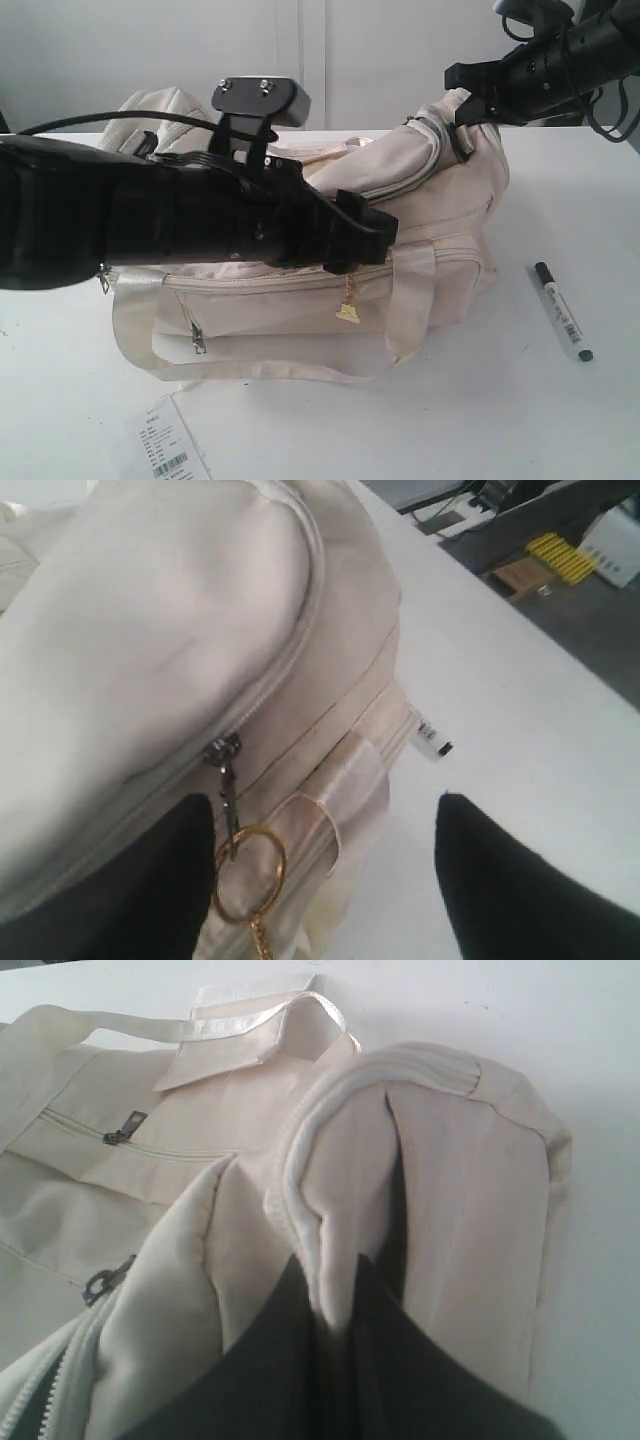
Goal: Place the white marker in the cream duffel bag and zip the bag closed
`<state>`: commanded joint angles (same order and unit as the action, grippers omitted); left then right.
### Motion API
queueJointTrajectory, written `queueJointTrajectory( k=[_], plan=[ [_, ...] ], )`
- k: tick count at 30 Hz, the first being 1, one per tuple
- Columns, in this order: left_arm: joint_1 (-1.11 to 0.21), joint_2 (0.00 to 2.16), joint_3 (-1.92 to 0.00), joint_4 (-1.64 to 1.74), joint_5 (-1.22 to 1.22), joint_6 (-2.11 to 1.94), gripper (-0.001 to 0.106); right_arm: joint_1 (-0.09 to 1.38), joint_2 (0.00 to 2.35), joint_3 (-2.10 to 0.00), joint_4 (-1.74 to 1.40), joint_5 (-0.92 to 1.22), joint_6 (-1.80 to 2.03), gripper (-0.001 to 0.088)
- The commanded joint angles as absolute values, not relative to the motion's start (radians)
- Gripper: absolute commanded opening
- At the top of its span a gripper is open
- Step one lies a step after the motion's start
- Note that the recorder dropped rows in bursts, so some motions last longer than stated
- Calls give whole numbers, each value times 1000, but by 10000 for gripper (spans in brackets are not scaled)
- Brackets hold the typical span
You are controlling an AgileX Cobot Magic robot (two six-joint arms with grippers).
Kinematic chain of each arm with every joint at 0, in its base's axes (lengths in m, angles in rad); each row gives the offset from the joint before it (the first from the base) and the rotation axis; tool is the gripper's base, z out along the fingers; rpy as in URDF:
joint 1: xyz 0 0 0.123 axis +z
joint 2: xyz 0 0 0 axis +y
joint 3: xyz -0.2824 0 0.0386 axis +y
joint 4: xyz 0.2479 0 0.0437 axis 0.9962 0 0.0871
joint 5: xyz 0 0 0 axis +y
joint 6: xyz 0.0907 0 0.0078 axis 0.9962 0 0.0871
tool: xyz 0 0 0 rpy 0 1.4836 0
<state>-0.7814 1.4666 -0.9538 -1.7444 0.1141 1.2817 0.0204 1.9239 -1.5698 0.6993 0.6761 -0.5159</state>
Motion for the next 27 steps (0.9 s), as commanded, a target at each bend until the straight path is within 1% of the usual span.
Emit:
queueJointTrajectory(
  k=[2, 5, 10, 13, 17, 27],
  plan=[
    [-752, 1467, -954, -1744, 200, 1263, 659, 20, 1924, -1570, 699, 676, -516, 0],
    [-741, 1467, -954, -1693, 229, 1217, 652, 20, 1924, -1570, 699, 676, -516, 0],
    [-739, 1467, -954, -1322, 265, 891, 643, 20, 1924, -1570, 699, 676, -516, 0],
    [-720, 1467, -954, -1191, 283, 740, 644, 20, 1924, -1570, 699, 676, -516, 0],
    [-676, 1475, -954, -1187, 323, 707, 644, 20, 1924, -1570, 699, 676, -504, 0],
    [-676, 1535, -954, -1304, 300, 707, 644, 20, 1924, -1570, 699, 674, -495, 0]
  ],
)
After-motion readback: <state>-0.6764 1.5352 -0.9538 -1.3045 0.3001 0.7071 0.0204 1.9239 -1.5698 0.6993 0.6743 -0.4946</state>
